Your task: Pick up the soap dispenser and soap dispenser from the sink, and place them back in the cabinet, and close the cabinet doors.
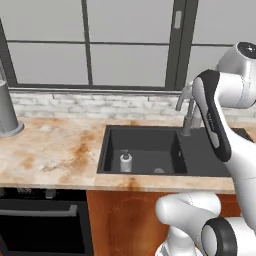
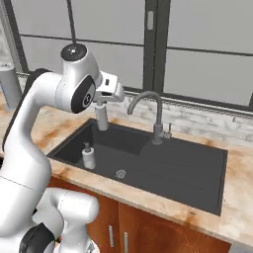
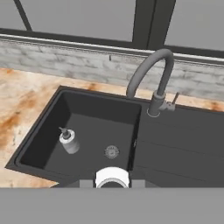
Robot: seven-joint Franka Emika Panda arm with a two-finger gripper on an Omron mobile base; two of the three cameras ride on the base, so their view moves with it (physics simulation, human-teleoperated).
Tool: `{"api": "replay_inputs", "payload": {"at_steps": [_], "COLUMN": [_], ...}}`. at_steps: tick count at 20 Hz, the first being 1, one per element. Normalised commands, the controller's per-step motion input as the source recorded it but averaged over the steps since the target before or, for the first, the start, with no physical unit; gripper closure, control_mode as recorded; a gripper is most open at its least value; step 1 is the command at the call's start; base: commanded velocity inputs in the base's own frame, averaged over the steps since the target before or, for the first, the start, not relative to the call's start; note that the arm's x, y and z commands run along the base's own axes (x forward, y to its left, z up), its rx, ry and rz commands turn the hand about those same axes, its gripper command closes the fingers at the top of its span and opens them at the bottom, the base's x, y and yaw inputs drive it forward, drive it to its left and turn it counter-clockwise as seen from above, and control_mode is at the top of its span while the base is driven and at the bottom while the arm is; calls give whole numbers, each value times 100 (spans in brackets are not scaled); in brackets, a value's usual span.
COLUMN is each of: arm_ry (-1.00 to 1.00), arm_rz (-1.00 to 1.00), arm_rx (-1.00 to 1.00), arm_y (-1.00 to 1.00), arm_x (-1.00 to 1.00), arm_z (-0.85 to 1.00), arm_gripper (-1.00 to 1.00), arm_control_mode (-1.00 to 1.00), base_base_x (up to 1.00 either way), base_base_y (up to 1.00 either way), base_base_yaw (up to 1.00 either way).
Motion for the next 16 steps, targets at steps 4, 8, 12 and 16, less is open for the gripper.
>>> {"api": "replay_inputs", "payload": {"at_steps": [4,8,12,16], "arm_ry": [0,0,0,0], "arm_rz": [0,0,0,0], "arm_rx": [0,0,0,0], "arm_y": [0,0,0,0], "arm_x": [0,0,0,0], "arm_z": [0,0,0,0], "arm_gripper": [100,100,100,100], "arm_control_mode": [100,100,100,100], "base_base_x": [-7,0,0,0], "base_base_y": [0,0,0,0], "base_base_yaw": [59,58,58,57]}}
